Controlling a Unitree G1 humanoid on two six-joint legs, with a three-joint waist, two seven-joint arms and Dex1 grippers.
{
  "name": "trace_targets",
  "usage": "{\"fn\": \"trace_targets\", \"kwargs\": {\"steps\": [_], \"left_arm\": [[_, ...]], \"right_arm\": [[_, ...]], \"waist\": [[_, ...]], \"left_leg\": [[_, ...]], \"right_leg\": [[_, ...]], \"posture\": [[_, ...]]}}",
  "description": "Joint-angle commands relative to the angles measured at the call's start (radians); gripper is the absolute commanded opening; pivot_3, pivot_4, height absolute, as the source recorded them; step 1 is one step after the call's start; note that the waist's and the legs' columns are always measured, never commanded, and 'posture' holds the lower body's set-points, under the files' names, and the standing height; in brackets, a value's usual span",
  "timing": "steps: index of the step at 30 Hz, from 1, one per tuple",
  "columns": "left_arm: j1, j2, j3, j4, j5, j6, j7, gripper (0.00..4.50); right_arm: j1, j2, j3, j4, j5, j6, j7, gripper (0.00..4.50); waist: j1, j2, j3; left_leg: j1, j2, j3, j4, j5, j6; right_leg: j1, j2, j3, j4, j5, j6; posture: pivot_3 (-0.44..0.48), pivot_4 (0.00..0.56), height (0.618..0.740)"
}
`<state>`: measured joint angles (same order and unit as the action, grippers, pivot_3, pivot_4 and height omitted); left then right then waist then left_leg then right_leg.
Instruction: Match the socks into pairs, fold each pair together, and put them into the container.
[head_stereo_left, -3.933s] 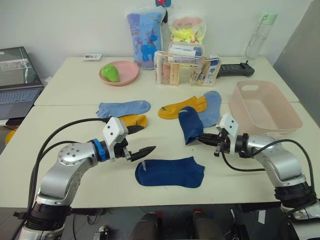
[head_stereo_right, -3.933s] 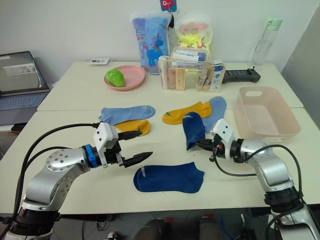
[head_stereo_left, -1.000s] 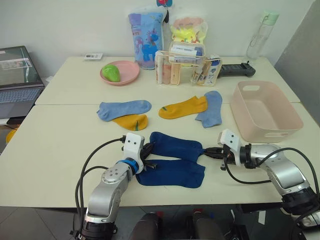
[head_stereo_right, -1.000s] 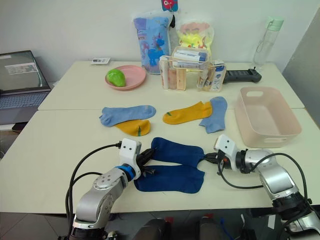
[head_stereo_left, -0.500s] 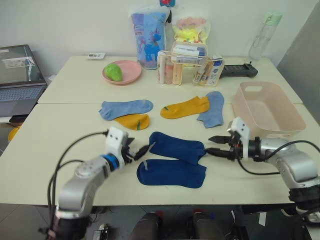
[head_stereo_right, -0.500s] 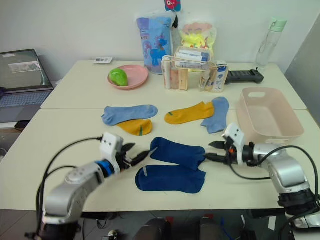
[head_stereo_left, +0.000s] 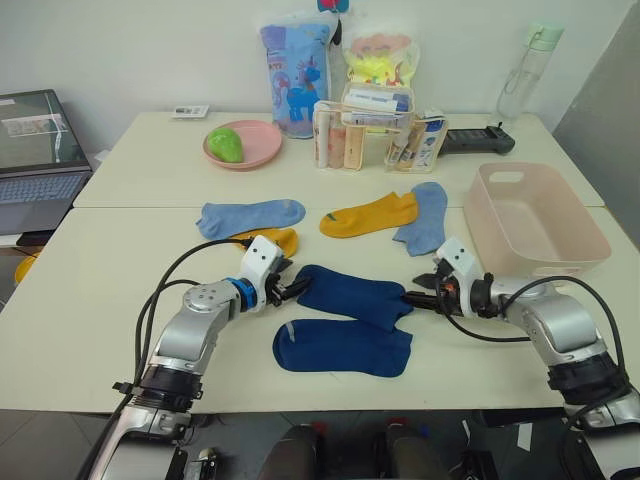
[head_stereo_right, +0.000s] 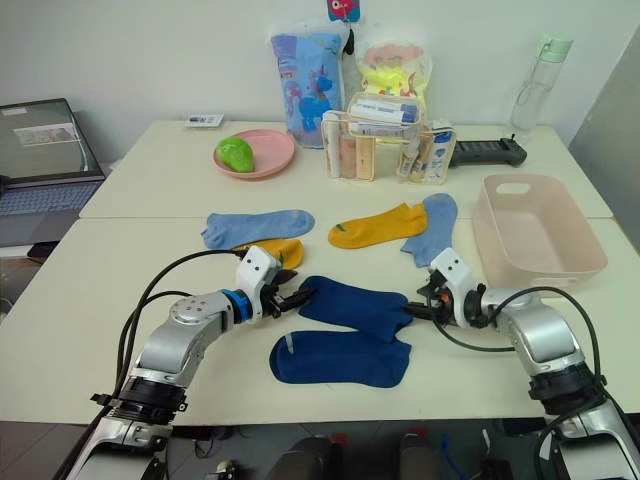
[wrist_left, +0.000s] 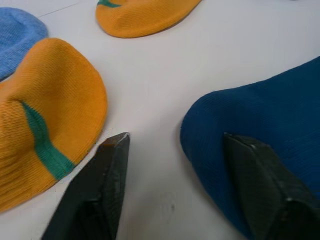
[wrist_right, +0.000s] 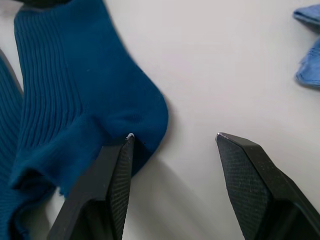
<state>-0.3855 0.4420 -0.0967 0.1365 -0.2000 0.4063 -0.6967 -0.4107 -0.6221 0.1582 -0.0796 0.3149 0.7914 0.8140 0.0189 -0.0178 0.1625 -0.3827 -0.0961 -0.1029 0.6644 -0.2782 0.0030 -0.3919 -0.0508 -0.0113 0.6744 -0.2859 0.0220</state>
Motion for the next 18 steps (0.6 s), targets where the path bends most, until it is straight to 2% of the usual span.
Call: {"fn": "trace_targets", "kwargs": {"steps": [1, 6, 7, 18], "left_arm": [[-0.002, -0.009, -0.004, -0.021, -0.009, -0.008, -0.024, 1.91], [0.007, -0.002, 0.007, -0.043, -0.014, 0.009, -0.032, 0.24], [0.009, -0.001, 0.01, -0.051, -0.019, 0.018, -0.034, 0.01], [0.106, -0.01, 0.062, -0.218, -0.06, 0.128, 0.032, 0.01]], "right_arm": [[0.01, -0.008, -0.009, -0.046, 0.015, 0.003, 0.018, 1.86], [0.001, 0.004, -0.009, -0.046, 0.026, 0.003, 0.032, 0.04], [-0.003, 0.009, -0.011, -0.047, 0.035, 0.008, 0.037, 0.0], [-0.121, 0.028, -0.025, 0.094, -0.001, -0.054, 0.023, 0.0]], "waist": [[0.0, 0.0, 0.0], [-0.002, 0.0, 0.0], [-0.003, 0.0, 0.0], [-0.017, 0.0, 0.0]], "left_leg": [[0.0, 0.0, 0.0, 0.0, 0.0, 0.0], [0.0, 0.0, 0.0, 0.0, 0.0, 0.0], [0.0, 0.0, 0.0, 0.0, 0.0, 0.0], [0.0, 0.0, 0.0, 0.0, 0.0, 0.0]], "right_leg": [[0.0, 0.0, 0.0, 0.0, 0.0, 0.0], [0.0, 0.0, 0.0, 0.001, 0.0, 0.0], [0.0, 0.0, 0.0, 0.001, 0.0, 0.0], [-0.001, 0.0, 0.0, 0.001, 0.0, 0.0]], "posture": [[0.0, 0.15, 0.74], [0.0, 0.15, 0.74], [0.0, 0.15, 0.74], [0.0, 0.15, 0.74]]}}
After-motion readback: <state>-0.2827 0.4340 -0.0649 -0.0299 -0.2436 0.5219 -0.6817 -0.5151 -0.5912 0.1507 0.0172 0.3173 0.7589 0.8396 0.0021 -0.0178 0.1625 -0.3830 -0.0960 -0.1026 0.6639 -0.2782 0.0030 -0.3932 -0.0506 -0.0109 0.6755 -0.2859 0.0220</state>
